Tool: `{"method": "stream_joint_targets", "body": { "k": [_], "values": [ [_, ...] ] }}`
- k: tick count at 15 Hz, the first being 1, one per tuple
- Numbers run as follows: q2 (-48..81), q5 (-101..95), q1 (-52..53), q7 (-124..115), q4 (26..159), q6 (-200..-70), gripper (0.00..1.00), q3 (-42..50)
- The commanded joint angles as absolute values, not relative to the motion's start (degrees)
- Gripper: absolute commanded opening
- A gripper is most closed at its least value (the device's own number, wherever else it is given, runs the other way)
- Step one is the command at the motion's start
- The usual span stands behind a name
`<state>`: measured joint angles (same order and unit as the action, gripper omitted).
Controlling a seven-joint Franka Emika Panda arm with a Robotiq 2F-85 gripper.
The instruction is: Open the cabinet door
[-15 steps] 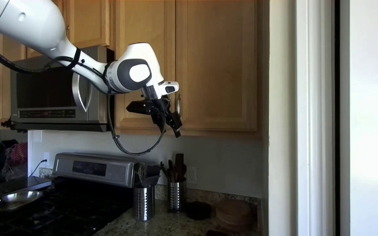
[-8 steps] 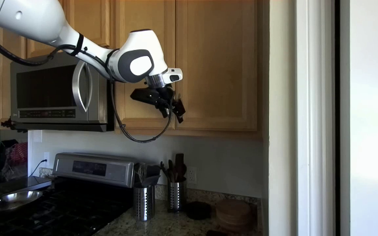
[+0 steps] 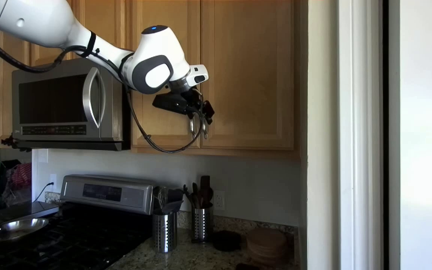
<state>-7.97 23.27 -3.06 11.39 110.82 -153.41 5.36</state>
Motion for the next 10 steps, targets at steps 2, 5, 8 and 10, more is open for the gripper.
{"method": "stream_joint_targets", "body": {
  "k": [2, 5, 8, 10],
  "values": [
    [-6.4, 28.8, -1.3, 19.9, 109.4, -157.4, 0.67, 5.7],
    [-6.6, 29.6, -1.4, 23.4, 109.4, -158.6, 0.46, 5.8],
    [-5.9, 28.3, -2.1, 25.6, 109.6, -160.1, 0.27, 5.9],
    [-5.2, 27.2, -2.6, 26.0, 109.6, -160.8, 0.14, 6.0]
  ]
}}
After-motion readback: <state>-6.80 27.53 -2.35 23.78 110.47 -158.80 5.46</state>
